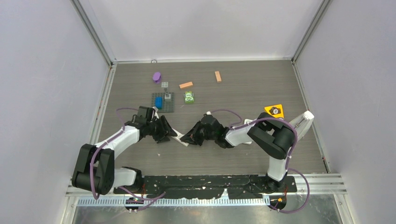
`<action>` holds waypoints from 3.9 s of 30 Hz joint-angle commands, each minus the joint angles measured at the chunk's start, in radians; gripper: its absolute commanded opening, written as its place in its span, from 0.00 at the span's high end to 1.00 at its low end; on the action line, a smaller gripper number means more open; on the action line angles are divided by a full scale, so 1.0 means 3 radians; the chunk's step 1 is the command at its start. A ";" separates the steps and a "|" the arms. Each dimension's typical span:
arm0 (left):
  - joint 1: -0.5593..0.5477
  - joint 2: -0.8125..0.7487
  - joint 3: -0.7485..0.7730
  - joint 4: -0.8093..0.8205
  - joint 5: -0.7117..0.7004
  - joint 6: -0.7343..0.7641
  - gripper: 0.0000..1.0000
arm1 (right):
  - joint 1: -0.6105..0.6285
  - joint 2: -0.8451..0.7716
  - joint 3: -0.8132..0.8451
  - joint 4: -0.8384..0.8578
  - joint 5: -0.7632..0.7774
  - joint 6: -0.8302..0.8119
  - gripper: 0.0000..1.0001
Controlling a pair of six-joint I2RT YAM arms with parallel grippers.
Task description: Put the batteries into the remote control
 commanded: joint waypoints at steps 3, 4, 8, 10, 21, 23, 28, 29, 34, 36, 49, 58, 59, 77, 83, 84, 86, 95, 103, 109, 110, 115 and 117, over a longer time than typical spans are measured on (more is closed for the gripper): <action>0.0016 0.0034 -0.0043 0.0258 -0.0016 -0.0195 0.51 | -0.0009 0.0032 -0.0018 0.0104 0.0138 -0.0013 0.91; 0.0017 0.0041 -0.0044 0.0270 -0.0015 -0.0205 0.51 | -0.0009 0.0062 -0.0010 0.0092 0.0125 -0.0004 0.91; 0.0017 0.0080 -0.0059 0.0299 -0.0012 -0.0219 0.51 | -0.0006 0.0133 0.0020 0.0038 0.0013 0.0060 0.91; 0.0017 0.0099 -0.0084 0.0333 -0.0007 -0.0226 0.51 | -0.0011 0.0149 0.0026 0.0070 -0.0045 0.0103 0.90; 0.0017 0.0236 -0.0174 0.0550 -0.0005 -0.0227 0.55 | -0.0009 0.0196 0.0056 0.0109 -0.0233 0.0276 0.90; 0.0017 0.0217 -0.0203 0.0591 -0.0019 -0.0249 0.57 | -0.0008 0.0211 0.0052 0.0134 -0.0252 0.0298 0.90; 0.0017 0.0173 -0.0230 0.0540 -0.0141 -0.0246 0.63 | -0.0010 0.0246 0.0054 0.0214 -0.0313 0.0328 0.90; 0.0017 0.0159 -0.0234 0.0528 -0.0169 -0.0245 0.65 | -0.0009 0.0245 0.0054 0.0221 -0.0315 0.0342 0.90; 0.0016 0.0118 -0.0284 0.0444 -0.0315 -0.0264 0.75 | -0.0010 0.0244 0.0050 0.0205 -0.0316 0.0371 0.89; 0.0017 0.0093 -0.0324 0.0441 -0.0356 -0.0296 0.78 | -0.0009 0.0238 0.0080 0.0107 -0.0299 0.0314 0.89; 0.0017 0.0078 -0.0384 0.0466 -0.0391 -0.0322 0.82 | -0.0003 0.0091 0.0349 -0.0853 -0.0062 -0.0183 0.79; 0.0017 0.0093 -0.0400 0.0500 -0.0360 -0.0322 0.80 | 0.0000 -0.0082 0.0289 -0.0852 0.0026 -0.0103 0.58; 0.0017 0.0091 -0.0398 0.0498 -0.0356 -0.0323 0.80 | -0.0002 -0.0107 0.0291 -0.0867 0.0031 -0.0106 0.57; 0.0017 0.0113 -0.0387 0.0507 -0.0354 -0.0326 0.78 | 0.0004 -0.0365 0.0474 -0.1705 0.0192 -0.0371 0.50; 0.0017 0.0140 -0.0395 0.0528 -0.0332 -0.0332 0.77 | 0.0020 -0.0315 0.0464 -0.1731 0.0251 -0.0368 0.52; 0.0017 0.0144 -0.0398 0.0528 -0.0327 -0.0332 0.77 | 0.0021 -0.0307 0.0464 -0.1731 0.0261 -0.0370 0.53; 0.0017 0.0139 -0.0401 0.0531 -0.0325 -0.0329 0.77 | 0.0026 -0.0297 0.0468 -0.1725 0.0284 -0.0370 0.55; 0.0017 0.0135 -0.0412 0.0537 -0.0331 -0.0323 0.76 | 0.0049 -0.0142 0.0597 -0.1856 0.0285 -0.0422 0.69; 0.0017 0.0165 -0.0431 0.0534 -0.0361 -0.0310 0.75 | 0.0090 0.0013 0.0738 -0.1954 0.0297 -0.0451 0.74; 0.0017 0.0184 -0.0478 0.0557 -0.0383 -0.0331 0.81 | 0.0131 0.0149 0.0897 -0.2098 0.0349 -0.0467 0.77; 0.0017 0.0185 -0.0493 0.0563 -0.0388 -0.0332 0.82 | 0.0135 0.0169 0.0924 -0.2133 0.0351 -0.0491 0.78; 0.0017 0.0247 -0.0530 0.0594 -0.0397 -0.0341 0.87 | 0.0190 0.0350 0.1239 -0.2477 0.0436 -0.0628 0.83; 0.0016 0.0280 -0.0531 0.0591 -0.0410 -0.0341 0.89 | 0.0206 0.0410 0.1330 -0.2591 0.0487 -0.0655 0.83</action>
